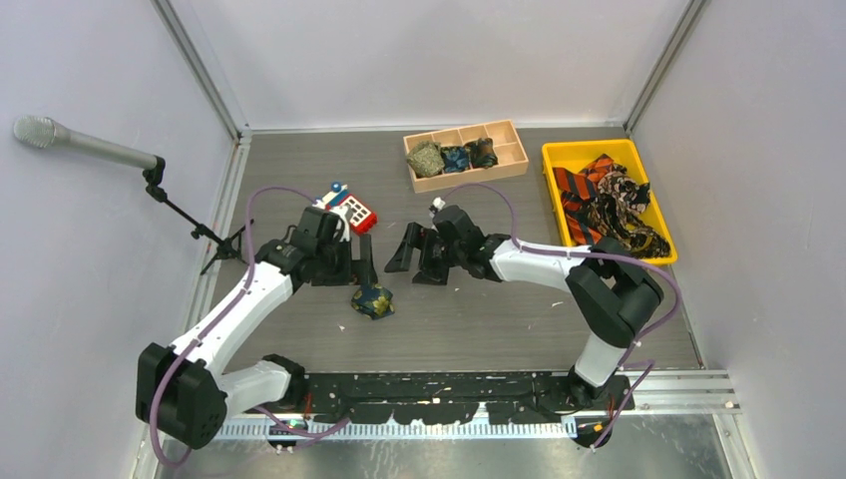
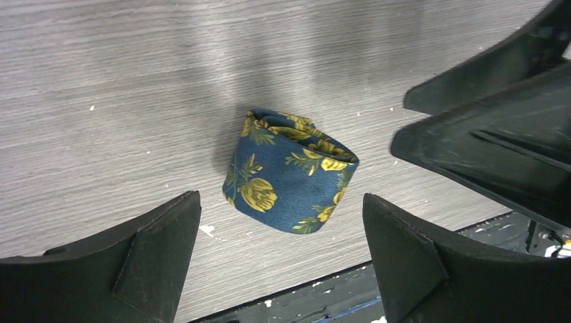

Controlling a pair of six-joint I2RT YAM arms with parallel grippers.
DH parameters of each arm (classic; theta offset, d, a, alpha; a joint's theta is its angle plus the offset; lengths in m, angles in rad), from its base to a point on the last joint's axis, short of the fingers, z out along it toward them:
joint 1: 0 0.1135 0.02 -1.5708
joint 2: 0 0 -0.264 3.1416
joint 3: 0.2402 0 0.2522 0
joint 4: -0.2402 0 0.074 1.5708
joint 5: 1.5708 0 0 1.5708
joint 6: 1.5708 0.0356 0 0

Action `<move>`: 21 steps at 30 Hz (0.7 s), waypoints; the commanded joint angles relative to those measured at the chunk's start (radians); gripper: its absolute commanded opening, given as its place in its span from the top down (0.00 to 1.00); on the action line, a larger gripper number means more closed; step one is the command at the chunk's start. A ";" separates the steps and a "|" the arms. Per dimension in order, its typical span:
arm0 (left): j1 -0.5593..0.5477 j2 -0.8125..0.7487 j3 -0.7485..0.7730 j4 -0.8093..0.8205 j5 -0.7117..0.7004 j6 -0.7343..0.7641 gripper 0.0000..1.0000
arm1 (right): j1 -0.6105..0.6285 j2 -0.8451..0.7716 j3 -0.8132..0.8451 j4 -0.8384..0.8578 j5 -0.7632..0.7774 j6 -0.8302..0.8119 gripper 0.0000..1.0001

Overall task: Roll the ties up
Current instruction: Pick up the tie at the center of the board.

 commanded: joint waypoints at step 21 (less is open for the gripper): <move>0.045 -0.027 -0.290 0.264 0.087 -0.333 0.11 | -0.032 -0.183 -0.146 0.011 -0.003 -0.014 0.11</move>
